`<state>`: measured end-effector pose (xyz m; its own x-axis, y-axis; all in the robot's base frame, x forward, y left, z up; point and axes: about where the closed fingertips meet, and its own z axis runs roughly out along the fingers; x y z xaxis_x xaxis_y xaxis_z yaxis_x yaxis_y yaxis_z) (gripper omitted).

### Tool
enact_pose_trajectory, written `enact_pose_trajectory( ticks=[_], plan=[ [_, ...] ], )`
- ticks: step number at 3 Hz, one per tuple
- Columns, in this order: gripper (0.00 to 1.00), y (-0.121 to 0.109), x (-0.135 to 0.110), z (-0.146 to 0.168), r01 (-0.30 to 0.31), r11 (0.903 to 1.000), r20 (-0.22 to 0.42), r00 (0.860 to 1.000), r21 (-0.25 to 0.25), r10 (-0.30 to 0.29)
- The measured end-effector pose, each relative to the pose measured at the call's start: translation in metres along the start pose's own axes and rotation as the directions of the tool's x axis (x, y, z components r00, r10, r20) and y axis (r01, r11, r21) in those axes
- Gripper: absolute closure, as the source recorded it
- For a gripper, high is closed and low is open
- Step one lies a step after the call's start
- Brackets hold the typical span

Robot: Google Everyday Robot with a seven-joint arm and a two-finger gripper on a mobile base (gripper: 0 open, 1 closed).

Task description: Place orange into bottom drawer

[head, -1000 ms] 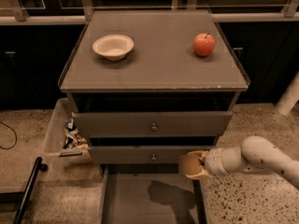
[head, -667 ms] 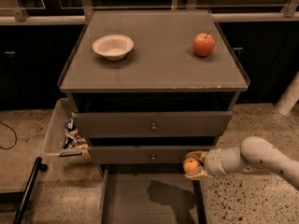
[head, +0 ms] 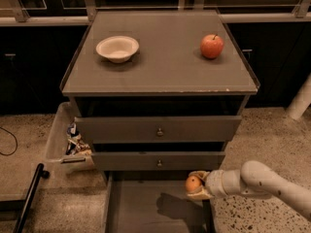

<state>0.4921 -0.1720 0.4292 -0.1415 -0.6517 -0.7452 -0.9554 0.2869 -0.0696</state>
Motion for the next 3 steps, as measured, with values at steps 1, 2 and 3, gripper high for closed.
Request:
enact_pose_trajectory(
  ticks=[1, 2, 3],
  plan=[
    [1.00, 0.010, 0.038, 0.045, -0.060, 0.9981, 0.028, 0.998, 0.009, 0.060],
    [1.00, 0.013, 0.070, 0.081, -0.072, 0.9968, 0.077, 0.995, 0.036, 0.069],
    [1.00, 0.014, 0.070, 0.084, -0.079, 0.9964, 0.083, 0.994, 0.033, 0.076]
  ],
)
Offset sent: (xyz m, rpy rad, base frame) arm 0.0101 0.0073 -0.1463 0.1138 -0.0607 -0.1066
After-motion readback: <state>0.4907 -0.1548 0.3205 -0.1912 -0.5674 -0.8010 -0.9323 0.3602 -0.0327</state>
